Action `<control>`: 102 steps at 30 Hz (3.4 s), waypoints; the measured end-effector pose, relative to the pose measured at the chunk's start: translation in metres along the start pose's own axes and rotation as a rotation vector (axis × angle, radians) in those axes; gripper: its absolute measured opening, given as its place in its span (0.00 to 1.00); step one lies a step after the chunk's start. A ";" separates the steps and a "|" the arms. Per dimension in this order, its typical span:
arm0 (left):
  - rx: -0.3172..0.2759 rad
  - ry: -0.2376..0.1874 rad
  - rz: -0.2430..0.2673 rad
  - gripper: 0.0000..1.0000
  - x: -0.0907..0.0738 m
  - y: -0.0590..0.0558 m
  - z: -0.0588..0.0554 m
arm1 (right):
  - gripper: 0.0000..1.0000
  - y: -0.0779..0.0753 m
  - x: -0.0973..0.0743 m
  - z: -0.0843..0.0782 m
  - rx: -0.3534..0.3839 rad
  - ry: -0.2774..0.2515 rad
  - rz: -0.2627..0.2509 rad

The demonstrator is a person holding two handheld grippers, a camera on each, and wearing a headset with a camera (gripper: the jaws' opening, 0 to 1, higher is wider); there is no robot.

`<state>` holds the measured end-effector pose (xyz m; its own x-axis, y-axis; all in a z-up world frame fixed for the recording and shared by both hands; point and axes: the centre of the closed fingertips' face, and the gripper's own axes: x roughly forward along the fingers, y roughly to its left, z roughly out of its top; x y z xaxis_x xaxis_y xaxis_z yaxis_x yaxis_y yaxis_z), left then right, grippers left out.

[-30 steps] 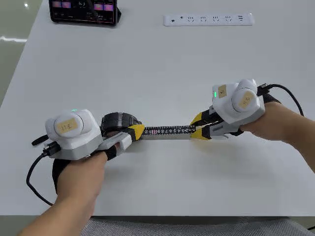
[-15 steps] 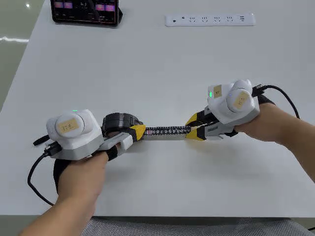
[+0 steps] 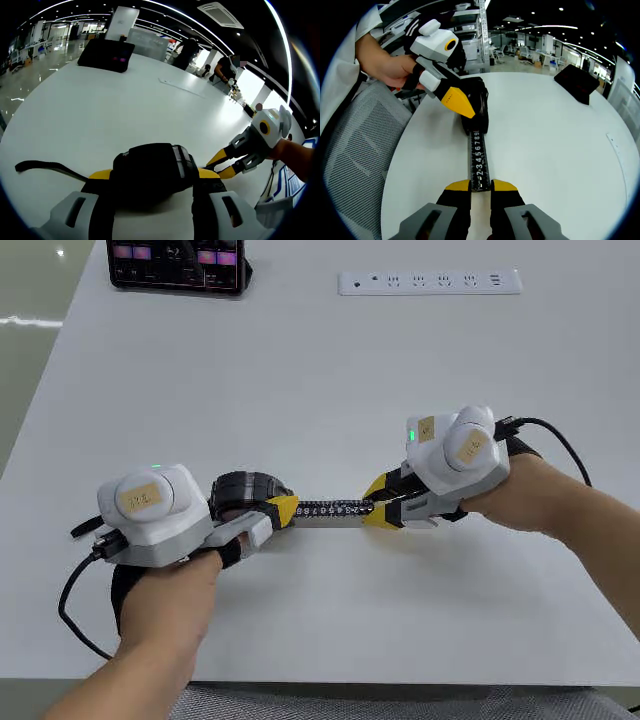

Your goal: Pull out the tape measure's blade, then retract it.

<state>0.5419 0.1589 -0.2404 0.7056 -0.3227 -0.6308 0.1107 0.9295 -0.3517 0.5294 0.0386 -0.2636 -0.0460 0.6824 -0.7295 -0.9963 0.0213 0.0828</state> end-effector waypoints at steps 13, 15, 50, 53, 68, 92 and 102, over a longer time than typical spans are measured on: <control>0.000 -0.001 -0.003 0.58 0.000 0.000 0.000 | 0.10 0.002 0.012 0.012 0.000 -0.022 0.011; 0.000 -0.002 -0.003 0.58 0.000 0.000 0.000 | 0.10 0.002 0.014 0.014 0.001 -0.027 0.012; 0.002 -0.004 -0.005 0.58 0.001 0.000 0.000 | 0.11 0.004 0.041 0.040 0.013 -0.086 0.022; 0.001 -0.006 -0.007 0.58 0.001 0.000 0.000 | 0.11 0.005 0.043 0.043 0.013 -0.088 0.024; -0.001 -0.008 -0.009 0.58 0.001 0.001 0.000 | 0.11 0.005 0.052 0.052 -0.001 -0.093 0.035; -0.007 -0.002 -0.002 0.59 0.001 0.000 0.001 | 0.11 0.004 0.053 0.054 0.013 -0.102 0.036; 0.007 -0.011 0.005 0.60 0.001 -0.001 0.001 | 0.14 0.006 0.052 0.054 0.035 -0.106 0.041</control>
<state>0.5434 0.1579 -0.2402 0.7135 -0.3162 -0.6252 0.1118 0.9323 -0.3439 0.5246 0.1137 -0.2639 -0.0768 0.7564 -0.6496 -0.9905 0.0165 0.1363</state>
